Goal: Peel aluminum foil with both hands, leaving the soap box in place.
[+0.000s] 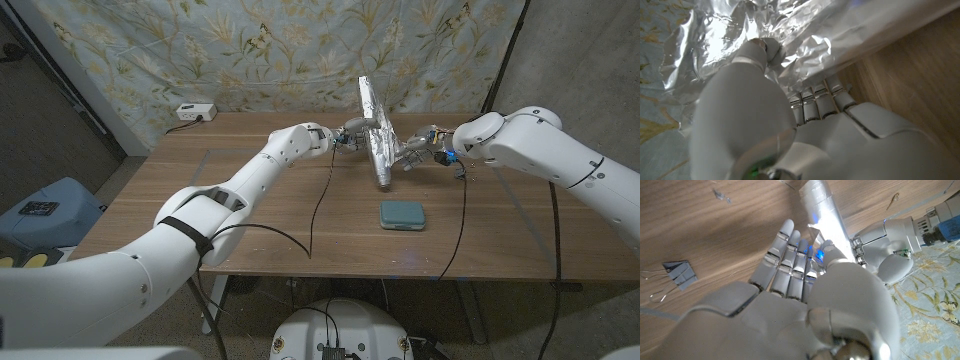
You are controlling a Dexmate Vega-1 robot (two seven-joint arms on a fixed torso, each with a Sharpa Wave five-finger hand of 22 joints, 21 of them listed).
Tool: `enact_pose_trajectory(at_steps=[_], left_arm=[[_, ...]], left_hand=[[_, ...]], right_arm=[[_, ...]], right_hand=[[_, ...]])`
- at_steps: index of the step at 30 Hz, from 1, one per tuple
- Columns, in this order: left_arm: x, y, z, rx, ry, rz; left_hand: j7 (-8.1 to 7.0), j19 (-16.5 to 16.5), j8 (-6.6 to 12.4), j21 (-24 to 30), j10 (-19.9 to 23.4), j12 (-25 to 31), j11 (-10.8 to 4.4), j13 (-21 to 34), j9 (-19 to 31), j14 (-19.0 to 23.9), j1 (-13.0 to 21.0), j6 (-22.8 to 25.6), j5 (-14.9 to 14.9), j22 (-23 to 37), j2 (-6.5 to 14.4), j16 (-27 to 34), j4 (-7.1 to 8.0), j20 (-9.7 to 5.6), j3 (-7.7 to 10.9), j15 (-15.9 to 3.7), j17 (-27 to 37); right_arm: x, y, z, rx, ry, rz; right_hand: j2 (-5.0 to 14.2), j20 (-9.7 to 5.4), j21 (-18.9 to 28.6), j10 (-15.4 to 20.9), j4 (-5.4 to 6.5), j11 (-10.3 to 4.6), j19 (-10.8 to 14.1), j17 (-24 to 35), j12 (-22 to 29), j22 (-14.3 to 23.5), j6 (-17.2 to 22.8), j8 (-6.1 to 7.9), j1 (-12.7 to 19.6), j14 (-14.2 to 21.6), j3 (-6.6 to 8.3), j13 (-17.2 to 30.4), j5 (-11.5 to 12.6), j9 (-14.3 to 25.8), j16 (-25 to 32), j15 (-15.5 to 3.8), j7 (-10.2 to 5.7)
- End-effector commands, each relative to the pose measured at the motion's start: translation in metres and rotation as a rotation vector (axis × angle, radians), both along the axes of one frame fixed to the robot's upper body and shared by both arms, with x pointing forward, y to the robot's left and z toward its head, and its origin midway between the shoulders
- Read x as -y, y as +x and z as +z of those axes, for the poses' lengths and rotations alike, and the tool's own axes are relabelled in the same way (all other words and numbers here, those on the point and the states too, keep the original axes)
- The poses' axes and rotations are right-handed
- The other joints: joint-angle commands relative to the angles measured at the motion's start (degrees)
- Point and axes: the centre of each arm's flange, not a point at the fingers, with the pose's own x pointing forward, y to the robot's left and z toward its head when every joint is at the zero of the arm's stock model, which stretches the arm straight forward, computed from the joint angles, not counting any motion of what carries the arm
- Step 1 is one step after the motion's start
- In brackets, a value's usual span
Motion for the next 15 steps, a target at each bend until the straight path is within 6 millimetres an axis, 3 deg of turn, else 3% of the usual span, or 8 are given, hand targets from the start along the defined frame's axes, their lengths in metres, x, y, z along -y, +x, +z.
enact_pose_trajectory(at_steps=[1, 5, 12, 15], left_arm=[[-0.0011, 0.0023, -0.0069, -0.034, 0.005, -0.040], [-0.0010, 0.0029, -0.0082, -0.043, 0.004, -0.047], [-0.0027, 0.0038, -0.0108, -0.060, -0.002, -0.066], [-0.0030, 0.0043, -0.0119, -0.070, -0.009, -0.084]], left_hand=[[-5.06, -0.13, 3.02, -0.19, 5.17, -0.58, -5.47, -0.46, 2.08, 5.31, 1.47, 5.18, 0.27, 0.22, 3.99, -0.50, 0.56, -0.09, 2.41, -5.46, -0.45], [-4.88, -0.34, 2.55, -0.37, 4.93, -1.25, -5.26, -1.33, 1.74, 5.02, 0.94, 4.79, 0.34, 0.14, 4.02, -1.32, 0.77, -0.04, 2.51, -4.82, -1.19], [-5.19, -0.60, 2.00, -0.57, 4.55, -1.77, -5.39, -1.86, 1.32, 5.12, 0.59, 4.36, 0.23, 0.10, 3.99, -1.93, 0.77, 0.01, 2.53, -4.49, -1.88], [-4.47, -1.10, 1.08, -0.81, 3.43, -2.91, -5.29, -2.93, 0.82, 4.49, -0.02, 3.27, 0.06, 0.10, 4.26, -3.23, 1.00, 0.12, 2.69, -3.74, -3.09]], right_arm=[[0.0006, -0.0078, 0.0001, 0.036, -0.033, -0.070], [0.0009, -0.0079, -0.0009, 0.036, -0.034, -0.083], [-0.0015, -0.0082, -0.0024, 0.036, -0.043, -0.092], [-0.0025, -0.0088, -0.0029, 0.036, -0.045, -0.100]], right_hand=[[0.36, -1.68, 1.86, 4.33, 0.09, -1.00, 4.13, -0.66, 0.94, 0.26, 3.91, 1.12, -0.48, 5.44, 1.12, 0.20, -0.20, 0.23, 0.89, -2.12, -1.35], [0.51, -2.88, 3.12, 7.59, 0.17, -2.47, 6.83, -1.06, 1.82, 0.28, 6.48, 1.71, -0.72, 9.06, 1.67, 0.69, -0.23, 0.29, 1.42, -4.21, -1.71], [0.60, -4.01, 4.55, 11.33, 0.23, -3.67, 9.60, -1.25, 2.91, 0.33, 9.86, 2.66, -0.98, 13.38, 2.20, 1.41, -0.29, 0.42, 2.32, -5.58, -3.02], [0.79, -4.68, 5.33, 13.33, 0.32, -4.22, 10.98, -0.91, 3.53, 0.37, 11.79, 3.25, -1.12, 15.45, 2.48, 1.84, -0.30, 0.50, 2.99, -7.02, -3.58]])
